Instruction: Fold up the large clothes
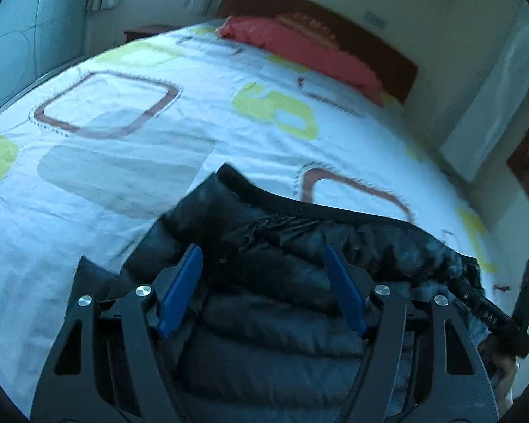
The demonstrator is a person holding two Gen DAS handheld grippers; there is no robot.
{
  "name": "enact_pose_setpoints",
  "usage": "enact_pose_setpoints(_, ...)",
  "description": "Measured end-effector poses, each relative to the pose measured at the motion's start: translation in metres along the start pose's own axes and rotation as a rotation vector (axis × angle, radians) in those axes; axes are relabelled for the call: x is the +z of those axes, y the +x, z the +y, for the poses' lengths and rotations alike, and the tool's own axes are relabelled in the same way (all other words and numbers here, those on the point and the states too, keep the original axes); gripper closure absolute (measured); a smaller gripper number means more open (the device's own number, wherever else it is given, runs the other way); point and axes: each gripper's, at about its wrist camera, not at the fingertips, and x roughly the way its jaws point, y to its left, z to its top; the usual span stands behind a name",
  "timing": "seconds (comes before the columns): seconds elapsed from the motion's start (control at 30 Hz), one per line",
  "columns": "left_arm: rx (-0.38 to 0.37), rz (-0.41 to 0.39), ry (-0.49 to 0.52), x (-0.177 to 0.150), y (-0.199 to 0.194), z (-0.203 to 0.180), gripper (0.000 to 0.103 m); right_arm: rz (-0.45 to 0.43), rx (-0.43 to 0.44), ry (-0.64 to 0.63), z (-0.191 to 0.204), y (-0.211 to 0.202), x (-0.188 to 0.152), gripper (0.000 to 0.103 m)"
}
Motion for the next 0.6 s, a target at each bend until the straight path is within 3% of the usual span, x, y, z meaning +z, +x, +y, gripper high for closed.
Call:
enact_pose_setpoints(0.1,0.044,0.073,0.003,-0.001,0.027,0.003,0.032,0.027,-0.017,0.005,-0.003,0.018,-0.003,0.044)
enact_pose_setpoints(0.23,0.068,0.075,0.025,0.0,0.028,0.0,0.032,0.026,-0.009,0.009,-0.007,0.007,-0.001,0.044)
enact_pose_setpoints(0.3,0.047,0.063,0.024,0.003,0.015,0.002,0.032,-0.003,0.001,0.034,-0.014,-0.006,0.0,0.044)
enact_pose_setpoints(0.4,0.003,0.01,-0.024,0.006,-0.008,0.016,0.032,-0.03,-0.065,0.045,-0.032,-0.016,0.001,0.044)
enact_pose_setpoints(0.5,-0.012,0.044,-0.094,0.006,-0.001,0.035,0.032,0.035,-0.068,0.071,-0.049,0.0,-0.007,0.045)
enact_pose_setpoints(0.6,0.011,0.087,-0.116,0.001,0.02,0.043,0.031,0.027,-0.064,0.084,-0.051,0.007,-0.012,0.045)
